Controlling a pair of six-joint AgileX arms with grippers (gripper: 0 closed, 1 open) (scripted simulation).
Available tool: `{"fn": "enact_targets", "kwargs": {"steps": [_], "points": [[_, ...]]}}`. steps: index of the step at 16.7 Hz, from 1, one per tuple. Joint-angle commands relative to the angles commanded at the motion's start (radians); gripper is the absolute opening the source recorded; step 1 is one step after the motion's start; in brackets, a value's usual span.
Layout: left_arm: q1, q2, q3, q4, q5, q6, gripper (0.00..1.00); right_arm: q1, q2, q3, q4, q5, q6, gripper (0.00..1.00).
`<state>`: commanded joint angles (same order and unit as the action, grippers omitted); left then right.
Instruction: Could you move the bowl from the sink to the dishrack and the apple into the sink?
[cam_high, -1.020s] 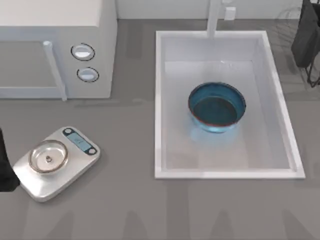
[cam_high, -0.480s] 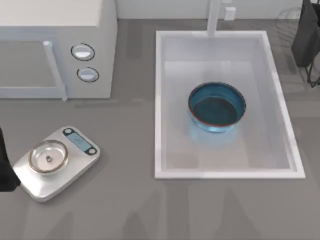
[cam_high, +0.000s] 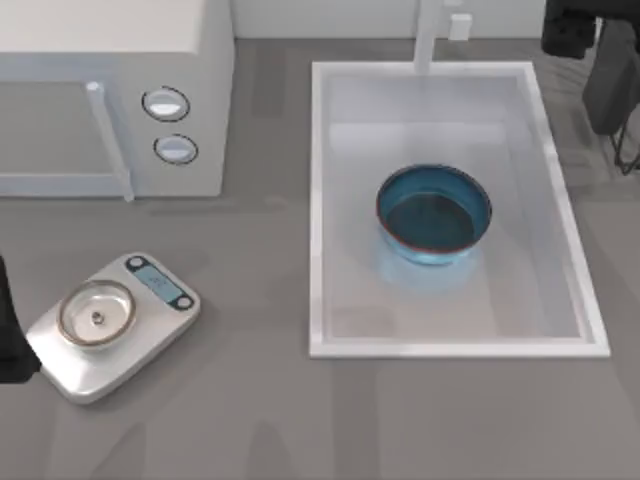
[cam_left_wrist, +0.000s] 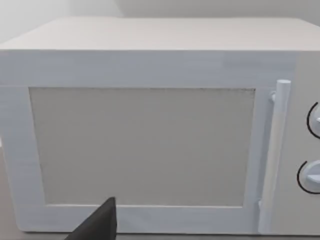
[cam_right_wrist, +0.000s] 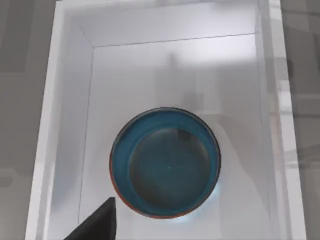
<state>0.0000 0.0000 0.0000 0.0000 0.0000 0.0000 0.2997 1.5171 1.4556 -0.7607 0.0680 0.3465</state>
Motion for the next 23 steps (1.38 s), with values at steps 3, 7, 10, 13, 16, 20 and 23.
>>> {"fn": "enact_targets", "kwargs": {"steps": [3, 7, 10, 13, 16, 20, 23], "points": [[0.0, 0.0, 0.0, 0.0, 0.0, 0.0, 1.0, 0.064, 0.329, 0.311, -0.149, 0.014, 0.063, 1.0], [0.0, 0.0, 0.0, 0.0, 0.0, 0.0, 1.0, 0.138, 0.728, 0.671, -0.319, 0.03, 0.129, 1.0], [0.0, 0.0, 0.0, 0.0, 0.0, 0.0, 1.0, 0.183, 0.959, 0.882, -0.414, 0.039, 0.164, 1.0], [0.0, 0.0, 0.0, 0.0, 0.0, 0.0, 1.0, 0.212, 1.109, 1.026, -0.473, 0.044, 0.185, 1.0], [0.0, 0.0, 0.0, 0.0, 0.0, 0.0, 1.0, 0.222, 1.162, 1.078, -0.494, 0.045, 0.192, 1.0], [0.0, 0.0, 0.0, 0.0, 0.0, 0.0, 1.0, 0.222, 1.162, 1.078, -0.494, 0.045, 0.192, 1.0], [0.0, 0.0, 0.0, 0.0, 0.0, 0.0, 1.0, 0.217, 1.176, 1.074, -0.476, 0.044, 0.189, 1.0]]}}
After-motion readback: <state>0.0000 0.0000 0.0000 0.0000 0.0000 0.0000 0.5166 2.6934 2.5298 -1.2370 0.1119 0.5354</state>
